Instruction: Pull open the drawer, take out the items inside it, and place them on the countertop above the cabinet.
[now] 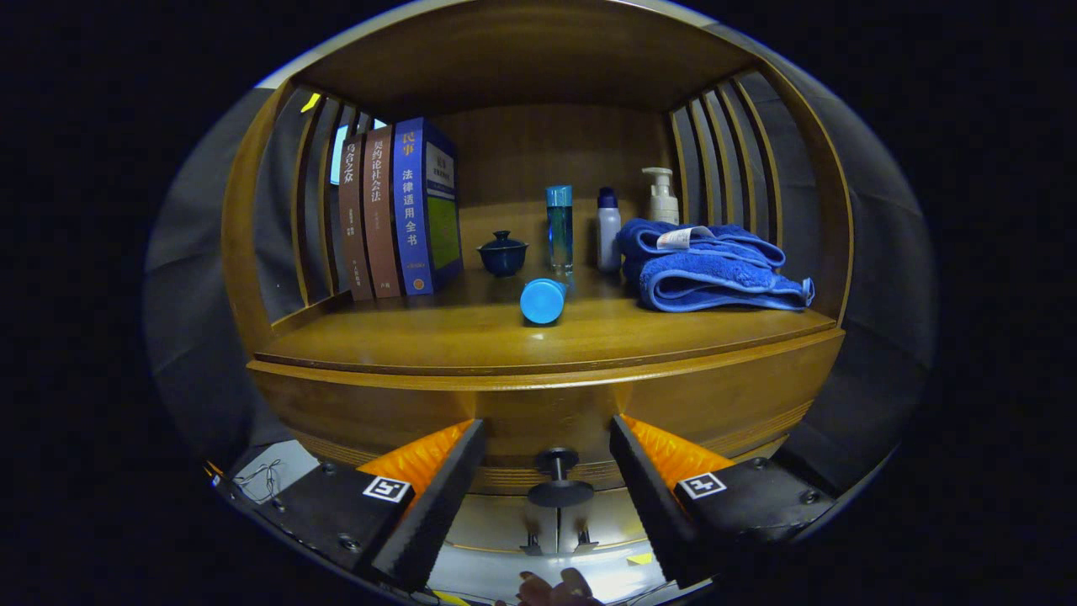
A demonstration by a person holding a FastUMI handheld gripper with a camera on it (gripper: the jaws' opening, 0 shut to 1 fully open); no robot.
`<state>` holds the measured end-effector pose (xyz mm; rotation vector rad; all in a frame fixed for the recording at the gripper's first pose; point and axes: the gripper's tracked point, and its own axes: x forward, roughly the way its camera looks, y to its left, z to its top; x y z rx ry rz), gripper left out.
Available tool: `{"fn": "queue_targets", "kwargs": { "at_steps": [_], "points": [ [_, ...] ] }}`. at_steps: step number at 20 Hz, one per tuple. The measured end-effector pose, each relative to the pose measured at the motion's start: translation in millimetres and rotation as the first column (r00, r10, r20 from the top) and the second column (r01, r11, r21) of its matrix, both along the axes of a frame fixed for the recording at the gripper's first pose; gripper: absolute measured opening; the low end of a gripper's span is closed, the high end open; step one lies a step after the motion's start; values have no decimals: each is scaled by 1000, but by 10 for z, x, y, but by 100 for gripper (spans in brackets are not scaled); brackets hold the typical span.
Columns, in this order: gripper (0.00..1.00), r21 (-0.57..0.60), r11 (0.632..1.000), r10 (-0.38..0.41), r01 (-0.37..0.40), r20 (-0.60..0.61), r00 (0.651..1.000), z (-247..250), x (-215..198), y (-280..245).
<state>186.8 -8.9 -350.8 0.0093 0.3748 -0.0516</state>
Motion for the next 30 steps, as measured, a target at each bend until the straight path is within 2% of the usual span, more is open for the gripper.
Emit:
{"fn": "queue_targets", "kwargs": {
  "at_steps": [4, 10, 17, 25, 30],
  "points": [
    [100, -34, 999, 7, -7, -4, 1000, -13, 18, 20],
    [100, 3, 1000, -7, 7, 3, 1000, 205, -21, 24],
    [100, -10, 999, 32, -31, 110, 993, 1055, -323, 164],
    [100, 26, 999, 20, -25, 185, 982, 2206, -756, 197],
    [100, 63, 998, 14, -28, 208, 978, 2729, -993, 150]
  ]
}}
